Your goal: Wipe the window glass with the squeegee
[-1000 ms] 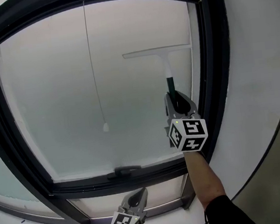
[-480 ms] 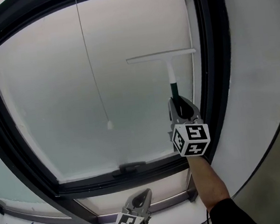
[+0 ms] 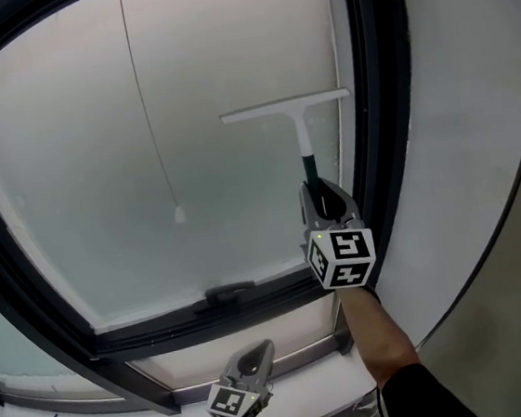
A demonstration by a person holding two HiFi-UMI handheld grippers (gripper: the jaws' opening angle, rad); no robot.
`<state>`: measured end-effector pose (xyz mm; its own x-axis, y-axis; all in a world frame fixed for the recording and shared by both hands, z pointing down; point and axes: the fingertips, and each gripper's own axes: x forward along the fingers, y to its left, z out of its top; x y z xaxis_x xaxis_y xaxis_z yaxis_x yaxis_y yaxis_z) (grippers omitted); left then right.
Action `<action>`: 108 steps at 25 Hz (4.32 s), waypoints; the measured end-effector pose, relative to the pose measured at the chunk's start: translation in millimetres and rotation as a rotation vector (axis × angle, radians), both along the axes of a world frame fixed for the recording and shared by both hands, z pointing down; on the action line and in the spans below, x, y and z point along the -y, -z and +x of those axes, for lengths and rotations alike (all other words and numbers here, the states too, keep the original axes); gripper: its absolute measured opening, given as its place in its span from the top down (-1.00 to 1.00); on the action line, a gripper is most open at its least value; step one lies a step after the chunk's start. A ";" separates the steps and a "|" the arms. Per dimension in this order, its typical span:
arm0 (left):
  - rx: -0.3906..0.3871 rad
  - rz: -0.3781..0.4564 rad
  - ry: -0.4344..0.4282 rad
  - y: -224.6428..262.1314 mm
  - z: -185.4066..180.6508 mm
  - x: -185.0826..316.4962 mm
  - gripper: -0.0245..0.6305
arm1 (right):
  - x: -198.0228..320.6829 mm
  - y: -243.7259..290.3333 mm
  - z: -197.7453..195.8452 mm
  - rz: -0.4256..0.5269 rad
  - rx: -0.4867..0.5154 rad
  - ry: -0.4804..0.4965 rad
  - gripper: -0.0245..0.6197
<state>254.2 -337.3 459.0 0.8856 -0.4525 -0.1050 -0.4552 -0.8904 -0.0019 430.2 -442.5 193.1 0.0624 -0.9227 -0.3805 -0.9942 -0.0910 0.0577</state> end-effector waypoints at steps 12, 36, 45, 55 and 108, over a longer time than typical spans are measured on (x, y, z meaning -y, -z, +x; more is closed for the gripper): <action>-0.041 -0.024 -0.020 7.0 -3.6 -7.4 0.93 | -9.7 -53.7 -5.1 -0.048 0.047 0.003 0.63; -0.053 -0.037 -0.006 11.3 -6.4 -11.0 0.93 | -25.4 -130.6 -7.8 -0.128 0.042 -0.028 0.63; -0.053 -0.054 -0.010 3.7 -12.2 -18.9 0.93 | -32.4 -166.5 -13.4 -0.179 0.063 -0.029 0.63; -0.071 -0.076 -0.012 1.5 -11.5 -17.6 0.93 | -33.6 -185.7 -16.4 -0.209 0.085 -0.041 0.63; -0.066 -0.175 0.246 -43.4 -17.7 -33.2 0.93 | -53.0 -304.9 -20.4 -0.450 0.130 0.057 0.63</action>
<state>236.5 -304.1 502.4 0.7410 -0.6688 -0.0599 -0.6512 -0.7376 0.1788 409.8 -389.5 498.0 0.0273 -0.9974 0.0661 -0.9985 -0.0304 -0.0464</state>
